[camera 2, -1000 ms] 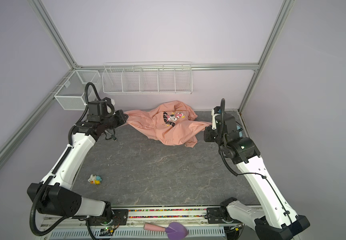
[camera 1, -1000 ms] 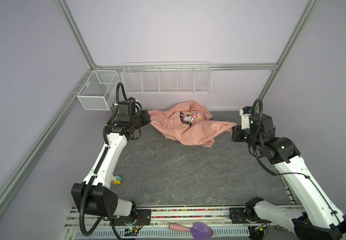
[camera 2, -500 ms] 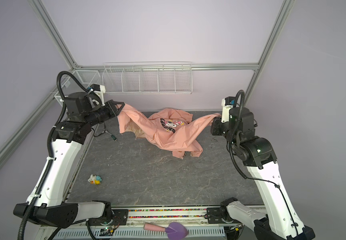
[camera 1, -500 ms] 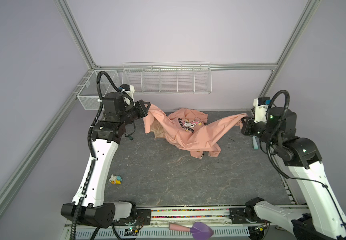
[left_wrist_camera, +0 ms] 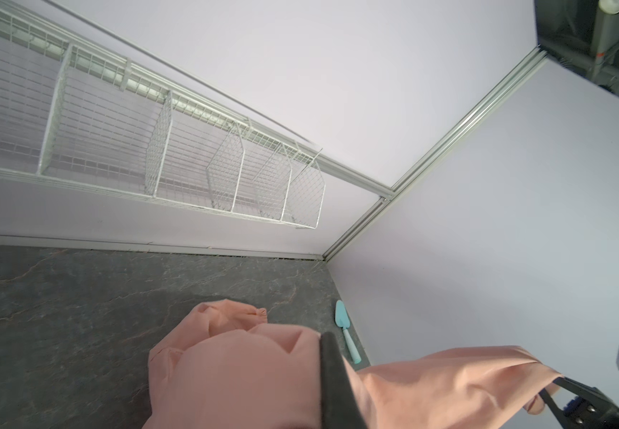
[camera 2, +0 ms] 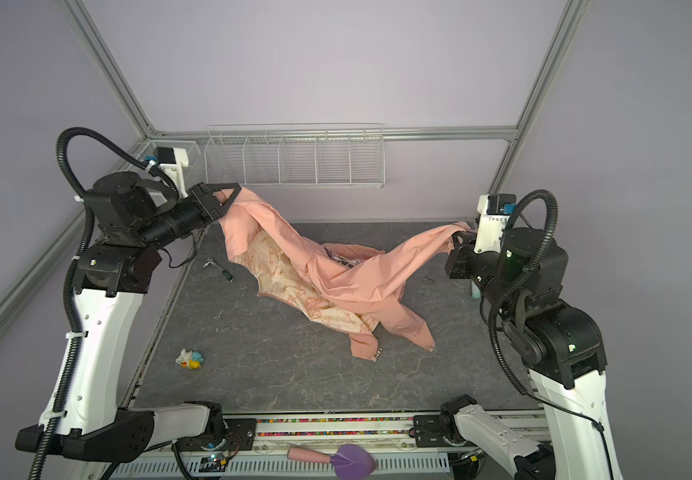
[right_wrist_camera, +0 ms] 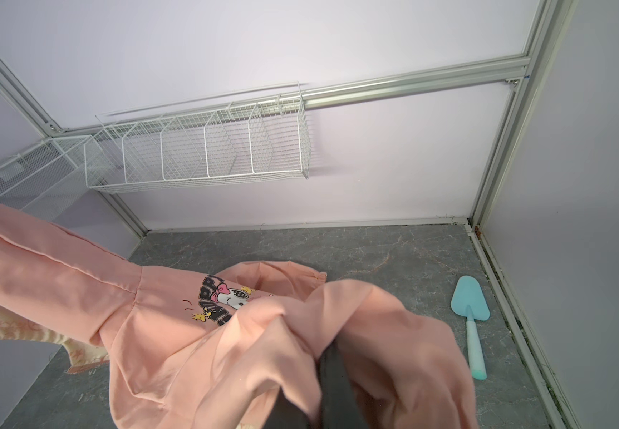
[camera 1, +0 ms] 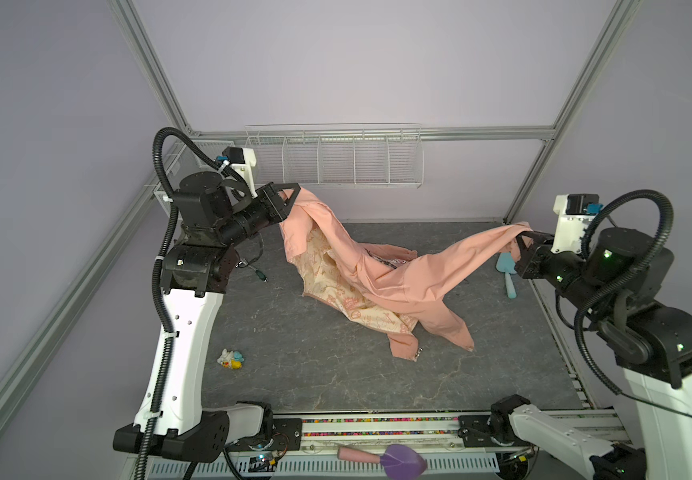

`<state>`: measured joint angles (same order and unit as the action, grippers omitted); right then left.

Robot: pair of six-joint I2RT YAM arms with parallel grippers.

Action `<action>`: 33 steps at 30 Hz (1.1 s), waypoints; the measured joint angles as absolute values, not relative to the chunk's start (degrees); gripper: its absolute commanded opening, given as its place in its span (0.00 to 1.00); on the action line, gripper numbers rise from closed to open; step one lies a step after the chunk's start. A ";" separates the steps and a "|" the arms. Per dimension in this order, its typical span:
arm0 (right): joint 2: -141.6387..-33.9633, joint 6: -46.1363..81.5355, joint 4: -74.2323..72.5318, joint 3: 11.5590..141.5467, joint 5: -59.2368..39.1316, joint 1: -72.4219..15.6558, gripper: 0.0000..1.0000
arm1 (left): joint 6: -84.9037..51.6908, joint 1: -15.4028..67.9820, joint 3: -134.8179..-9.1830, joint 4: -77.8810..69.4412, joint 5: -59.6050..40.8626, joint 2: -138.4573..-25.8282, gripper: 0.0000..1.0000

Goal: Zip up the jacket

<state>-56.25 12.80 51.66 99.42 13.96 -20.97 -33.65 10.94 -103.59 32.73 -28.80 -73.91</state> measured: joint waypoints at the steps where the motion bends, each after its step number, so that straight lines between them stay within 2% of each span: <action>1: -55.99 12.73 51.66 99.81 13.96 -20.97 0.07 | -34.28 10.94 -103.74 31.73 -29.04 -73.49 0.00; 9: -55.48 12.14 51.16 100.05 13.87 -20.88 0.06 | -37.28 10.96 -104.12 25.45 -28.45 -73.45 0.00; 15: -57.32 12.43 48.90 91.94 13.65 -20.78 0.07 | -37.71 12.12 -98.65 20.14 -25.85 -77.03 0.00; 23: -65.82 13.98 45.74 80.77 10.94 -17.58 0.07 | -33.93 20.01 -94.48 21.10 -18.00 -89.12 0.00; 28: -71.92 16.08 43.92 76.73 6.74 -11.99 0.07 | -32.75 23.86 -94.50 21.74 -12.49 -97.12 0.00; 33: -79.75 18.28 43.07 75.48 2.90 -5.04 0.07 | -34.87 24.34 -96.60 22.70 -7.86 -108.55 0.00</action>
